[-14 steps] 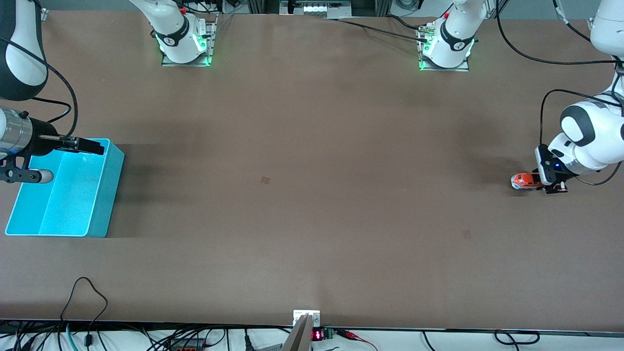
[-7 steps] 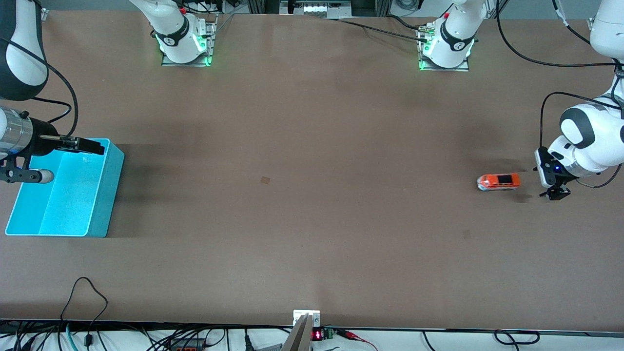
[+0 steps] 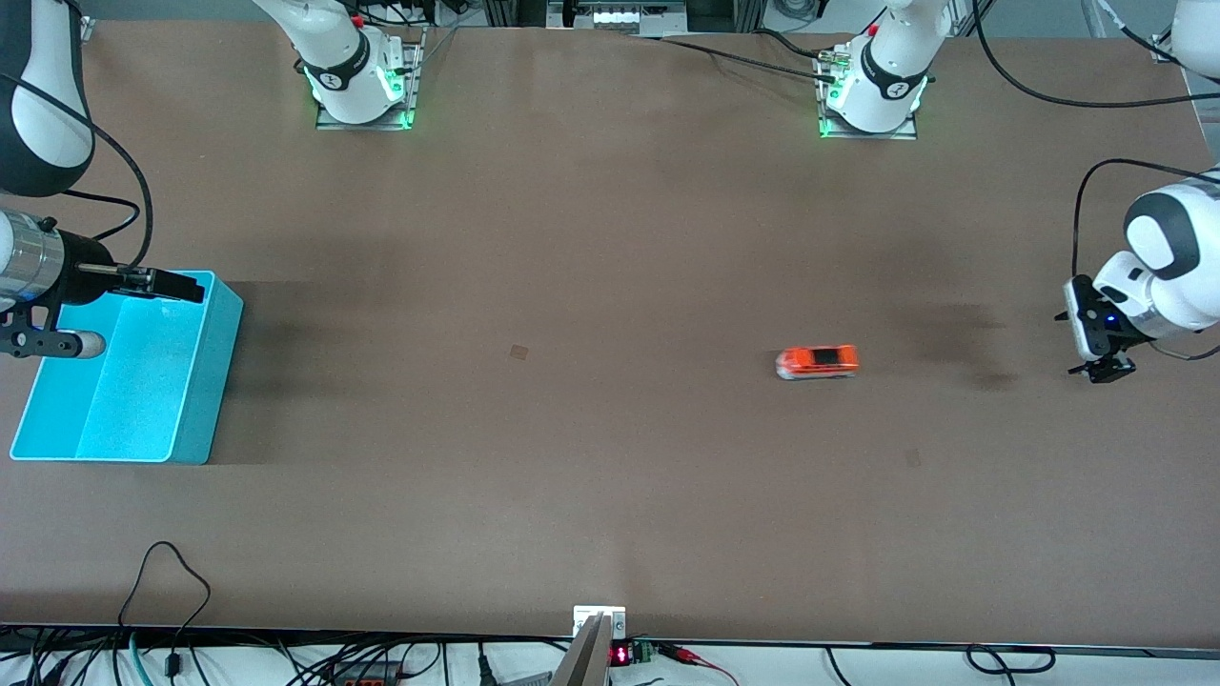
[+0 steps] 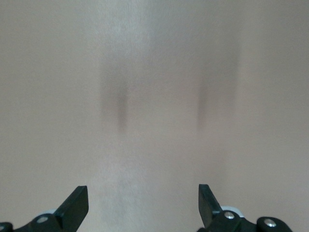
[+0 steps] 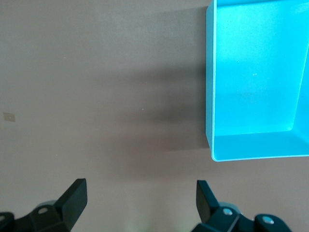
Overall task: Wind up bus and store in blue box
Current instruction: 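Open the left gripper to release the bus toward the blue box, then reach the right gripper to the bus while the left gripper withdraws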
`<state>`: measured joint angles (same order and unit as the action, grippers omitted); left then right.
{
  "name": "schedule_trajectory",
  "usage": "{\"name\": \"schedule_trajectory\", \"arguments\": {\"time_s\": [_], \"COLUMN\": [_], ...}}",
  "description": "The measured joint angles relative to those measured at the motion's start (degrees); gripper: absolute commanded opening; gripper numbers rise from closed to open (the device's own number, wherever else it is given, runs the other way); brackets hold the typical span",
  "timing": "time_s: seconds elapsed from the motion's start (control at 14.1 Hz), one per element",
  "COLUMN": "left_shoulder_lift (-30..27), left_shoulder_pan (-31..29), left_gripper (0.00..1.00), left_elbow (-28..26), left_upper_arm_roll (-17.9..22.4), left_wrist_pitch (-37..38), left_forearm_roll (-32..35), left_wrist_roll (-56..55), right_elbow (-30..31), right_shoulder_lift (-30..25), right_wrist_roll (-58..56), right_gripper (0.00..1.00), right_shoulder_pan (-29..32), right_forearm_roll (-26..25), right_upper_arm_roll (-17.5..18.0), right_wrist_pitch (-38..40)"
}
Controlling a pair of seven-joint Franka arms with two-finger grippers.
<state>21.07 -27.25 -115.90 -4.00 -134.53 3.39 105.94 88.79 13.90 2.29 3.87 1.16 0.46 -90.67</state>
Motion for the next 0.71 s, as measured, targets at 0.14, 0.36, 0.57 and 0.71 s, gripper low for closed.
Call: {"name": "schedule_trajectory", "arguments": {"time_s": [0.14, 0.36, 0.57, 0.71], "left_shoulder_lift": [-1.4, -2.03, -2.04, -2.07], "left_shoulder_pan": [-0.04, -0.04, -0.04, -0.05], "left_gripper": [1.0, 1.0, 1.0, 1.0], "left_elbow": [3.13, 11.02, 15.9, 18.5], "left_upper_arm_roll": [0.0, -0.01, -0.02, -0.06], "left_wrist_pitch": [6.65, 19.28, 25.85, 29.56], "left_forearm_roll": [0.0, 0.0, 0.0, 0.0], "left_wrist_roll": [-0.75, -2.97, -5.25, -7.73], "right_elbow": [0.0, 0.0, 0.0, 0.0], "right_shoulder_lift": [0.0, 0.0, 0.0, 0.0], "right_wrist_roll": [0.0, 0.0, 0.0, 0.0], "right_gripper": [1.0, 1.0, 1.0, 1.0], "right_shoulder_pan": [0.02, 0.02, 0.07, 0.1], "right_forearm_roll": [0.0, 0.0, 0.0, 0.0], "right_upper_arm_roll": [-0.01, -0.01, -0.03, -0.04], "right_wrist_pitch": [0.0, 0.0, 0.0, 0.0]}}
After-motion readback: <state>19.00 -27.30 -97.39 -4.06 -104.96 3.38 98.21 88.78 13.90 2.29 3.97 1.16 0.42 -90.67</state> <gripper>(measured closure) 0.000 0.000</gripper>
